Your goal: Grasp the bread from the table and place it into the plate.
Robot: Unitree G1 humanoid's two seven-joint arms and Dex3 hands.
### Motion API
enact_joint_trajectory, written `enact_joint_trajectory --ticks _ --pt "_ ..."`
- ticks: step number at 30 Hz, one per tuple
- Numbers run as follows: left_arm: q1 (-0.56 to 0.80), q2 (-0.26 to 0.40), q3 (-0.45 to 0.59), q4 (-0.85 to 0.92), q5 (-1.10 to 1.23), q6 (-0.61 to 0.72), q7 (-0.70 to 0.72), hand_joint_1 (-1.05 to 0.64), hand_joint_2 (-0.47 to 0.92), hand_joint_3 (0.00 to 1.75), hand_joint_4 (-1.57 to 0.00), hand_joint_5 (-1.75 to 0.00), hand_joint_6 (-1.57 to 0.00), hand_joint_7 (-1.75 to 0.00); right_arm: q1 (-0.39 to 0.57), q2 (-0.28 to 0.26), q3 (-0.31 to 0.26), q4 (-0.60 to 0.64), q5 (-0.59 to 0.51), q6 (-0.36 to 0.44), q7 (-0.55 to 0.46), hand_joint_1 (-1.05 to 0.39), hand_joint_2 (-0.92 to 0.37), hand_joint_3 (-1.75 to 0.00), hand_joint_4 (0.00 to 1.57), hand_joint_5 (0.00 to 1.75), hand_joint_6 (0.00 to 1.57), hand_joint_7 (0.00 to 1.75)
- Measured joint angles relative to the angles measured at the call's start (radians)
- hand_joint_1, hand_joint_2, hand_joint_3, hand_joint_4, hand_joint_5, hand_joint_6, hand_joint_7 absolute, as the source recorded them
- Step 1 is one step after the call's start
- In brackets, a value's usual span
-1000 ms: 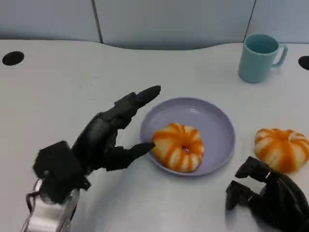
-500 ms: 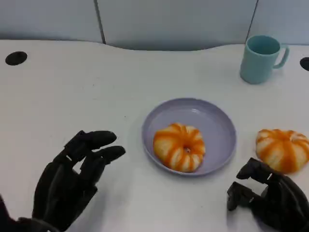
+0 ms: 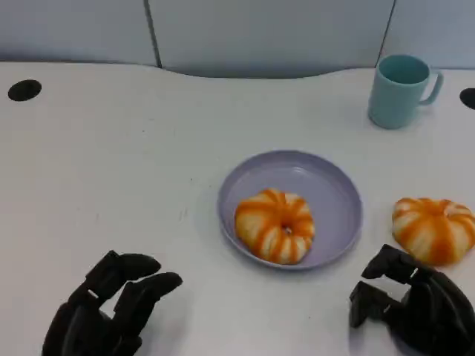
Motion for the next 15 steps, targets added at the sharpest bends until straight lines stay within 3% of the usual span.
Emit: enact_joint_trajectory --ticks 15 --pt "0.006 -0.013 0.016 0.004 0.002 0.018 -0.001 -0.41 0.64 0.71 -0.61 -1.61 -0.46 -1.49 0.038 -0.002 0.001 -0.053 -0.003 0.017 -0.005 -0.41 -0.38 -1.14 0.65 1.66 0.68 1.21"
